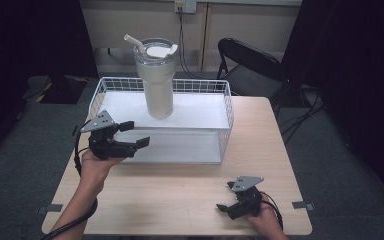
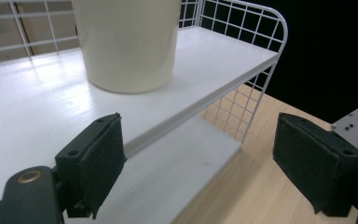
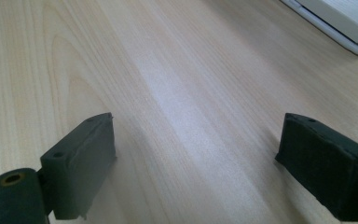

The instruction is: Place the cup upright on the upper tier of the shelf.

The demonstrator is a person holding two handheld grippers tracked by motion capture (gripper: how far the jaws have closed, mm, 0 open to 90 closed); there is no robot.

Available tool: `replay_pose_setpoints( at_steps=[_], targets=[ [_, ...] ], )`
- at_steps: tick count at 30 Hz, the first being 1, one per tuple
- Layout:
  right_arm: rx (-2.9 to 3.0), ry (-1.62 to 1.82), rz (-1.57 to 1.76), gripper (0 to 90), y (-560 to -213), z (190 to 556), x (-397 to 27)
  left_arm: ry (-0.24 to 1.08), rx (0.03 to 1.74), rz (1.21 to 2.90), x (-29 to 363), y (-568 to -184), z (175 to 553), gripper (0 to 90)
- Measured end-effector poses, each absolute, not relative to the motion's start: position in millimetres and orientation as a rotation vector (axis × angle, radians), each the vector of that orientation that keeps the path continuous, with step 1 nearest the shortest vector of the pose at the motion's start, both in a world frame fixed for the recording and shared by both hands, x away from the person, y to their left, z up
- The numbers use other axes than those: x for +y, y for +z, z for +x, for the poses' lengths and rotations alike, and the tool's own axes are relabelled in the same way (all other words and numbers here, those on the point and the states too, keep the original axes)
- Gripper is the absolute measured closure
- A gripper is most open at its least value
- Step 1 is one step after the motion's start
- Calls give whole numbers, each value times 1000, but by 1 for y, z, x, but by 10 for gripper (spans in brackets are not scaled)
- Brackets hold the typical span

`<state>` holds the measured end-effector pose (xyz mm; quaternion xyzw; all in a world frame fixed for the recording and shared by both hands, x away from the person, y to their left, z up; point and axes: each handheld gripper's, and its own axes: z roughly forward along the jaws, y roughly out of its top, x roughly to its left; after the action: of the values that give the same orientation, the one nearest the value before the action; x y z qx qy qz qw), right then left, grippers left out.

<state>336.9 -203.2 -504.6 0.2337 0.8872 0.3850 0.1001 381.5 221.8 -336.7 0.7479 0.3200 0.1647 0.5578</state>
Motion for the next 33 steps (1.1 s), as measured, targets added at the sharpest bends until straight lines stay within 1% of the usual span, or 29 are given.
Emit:
replay_pose_setpoints(
  at_steps=[22,33],
  targets=[
    [2623,1137,693,103,-505,337,-203,317,784,1779,226,-402,370,158],
    [2622,1138,692,103,-505,337,-203,281,852,1771,228,-434,364,158]
  ],
)
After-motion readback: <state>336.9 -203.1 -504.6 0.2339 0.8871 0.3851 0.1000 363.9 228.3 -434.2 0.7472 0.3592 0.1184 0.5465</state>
